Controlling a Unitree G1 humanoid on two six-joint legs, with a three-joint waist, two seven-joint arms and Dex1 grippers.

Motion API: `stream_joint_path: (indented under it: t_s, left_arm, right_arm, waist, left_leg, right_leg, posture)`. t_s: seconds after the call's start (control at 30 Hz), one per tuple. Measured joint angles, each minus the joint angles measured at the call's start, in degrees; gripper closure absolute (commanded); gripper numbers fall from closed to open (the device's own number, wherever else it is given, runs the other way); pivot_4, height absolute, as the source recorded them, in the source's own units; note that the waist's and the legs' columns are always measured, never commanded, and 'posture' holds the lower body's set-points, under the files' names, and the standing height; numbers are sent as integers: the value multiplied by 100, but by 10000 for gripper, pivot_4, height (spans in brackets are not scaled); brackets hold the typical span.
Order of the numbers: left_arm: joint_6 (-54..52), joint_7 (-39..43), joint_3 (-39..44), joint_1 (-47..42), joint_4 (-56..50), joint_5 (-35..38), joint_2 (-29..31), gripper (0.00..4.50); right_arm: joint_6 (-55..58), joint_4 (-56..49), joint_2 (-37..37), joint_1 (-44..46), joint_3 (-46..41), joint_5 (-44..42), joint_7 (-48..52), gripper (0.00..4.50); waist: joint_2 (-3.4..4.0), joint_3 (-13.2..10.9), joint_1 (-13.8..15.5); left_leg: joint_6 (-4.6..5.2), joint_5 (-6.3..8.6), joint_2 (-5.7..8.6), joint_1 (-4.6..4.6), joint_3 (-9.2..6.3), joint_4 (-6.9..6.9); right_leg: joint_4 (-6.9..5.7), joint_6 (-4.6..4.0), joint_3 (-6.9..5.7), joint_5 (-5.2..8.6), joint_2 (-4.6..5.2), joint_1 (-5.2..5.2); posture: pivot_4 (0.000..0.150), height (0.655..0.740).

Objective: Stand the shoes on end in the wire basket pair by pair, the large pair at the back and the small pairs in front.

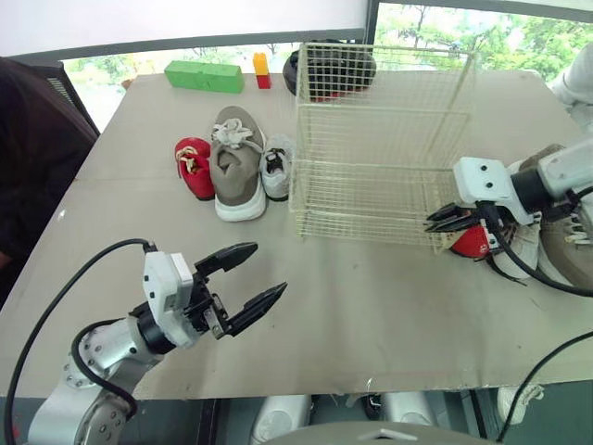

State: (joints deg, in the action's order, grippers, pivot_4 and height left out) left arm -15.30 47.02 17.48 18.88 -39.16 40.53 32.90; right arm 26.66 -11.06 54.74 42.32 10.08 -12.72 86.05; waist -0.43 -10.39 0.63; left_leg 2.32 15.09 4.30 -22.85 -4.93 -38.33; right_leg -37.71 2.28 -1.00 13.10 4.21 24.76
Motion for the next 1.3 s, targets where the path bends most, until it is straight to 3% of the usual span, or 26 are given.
stream_joint_path:
  t_s: [0.17,0.2,0.3,0.33,0.47,0.6,0.77,1.0,1.1,1.3]
  left_arm:
    - [-130,-336,54,106,-91,354,-140,389]
    - [-190,-593,111,46,-90,357,-194,389]
    - [-420,-1331,248,-213,-116,303,-284,389]
    - [-569,-1768,281,-377,-131,191,-331,389]
    - [-1530,-3650,297,-1334,-133,-460,-419,389]
    - [-2845,-4606,201,-2558,172,-481,-287,389]
    - [-4250,-5202,-241,-4004,926,-474,-472,389]
    - [-4821,-5457,-972,-4641,1647,-1276,-482,389]
    - [-4623,-5507,-1374,-4797,1888,-1789,-583,8775]
    - [-4486,-5563,-1536,-4858,1990,-2292,-922,32313]
  right_arm:
    - [-362,97,-56,-283,-548,-526,-52,19499]
    - [-390,89,-174,-430,-752,-723,-140,12828]
    - [-482,38,-528,-673,-1263,-1124,-469,2178]
    - [-422,-60,-650,-775,-1493,-1374,-645,1029]
    - [212,-1054,-834,-1271,-2362,-2445,-1458,1029]
    - [513,-2065,-1319,-1938,-2594,-3053,-2444,1029]
    - [602,-2644,-1710,-2229,-2557,-3136,-3589,1029]
    - [688,-3127,-1645,-2820,-2590,-3260,-4271,1029]
    - [681,-3327,-1548,-3162,-2726,-3366,-4411,0]
    - [637,-3566,-1291,-3791,-3023,-3544,-4392,0]
  waist:
    - [-2,1,23]
    - [-3,2,32]
    - [-5,4,36]
    - [-5,3,45]
    - [-22,14,92]
    - [-36,22,144]
    - [-41,23,153]
    - [-45,24,118]
    - [-48,27,149]
    - [-52,29,162]
  left_leg:
    - [0,0,-6,3,2,-1]
    - [0,0,-7,4,2,-1]
    - [1,0,-11,8,3,-7]
    - [9,5,-11,9,3,-7]
    - [0,1,-13,9,-1,-8]
    - [-1,0,-15,12,2,-9]
    - [-3,-1,-5,18,10,-17]
    - [-4,-2,-9,15,16,-11]
    - [-3,-2,-8,16,16,-12]
    - [-3,-2,-8,17,14,-13]
  right_leg:
    - [0,-2,2,-1,-3,-1]
    - [-1,-5,2,-3,-4,-2]
    - [-3,-10,2,-7,-8,-8]
    - [-4,-10,2,-9,-9,-9]
    - [-12,-2,2,-14,-15,-8]
    - [-18,1,6,-17,-20,-7]
    - [-20,9,18,-23,-21,-8]
    - [-20,9,24,-23,-22,1]
    - [-21,9,24,-23,-20,-1]
    - [-24,9,24,-23,-20,-3]
  posture:
    - [1500,7400]
    - [1500,7400]
    - [1500,7400]
    - [1500,7400]
    - [1500,7400]
    - [1500,7400]
    - [1500,7400]
    - [1500,7400]
    - [1500,7400]
    - [1500,7400]
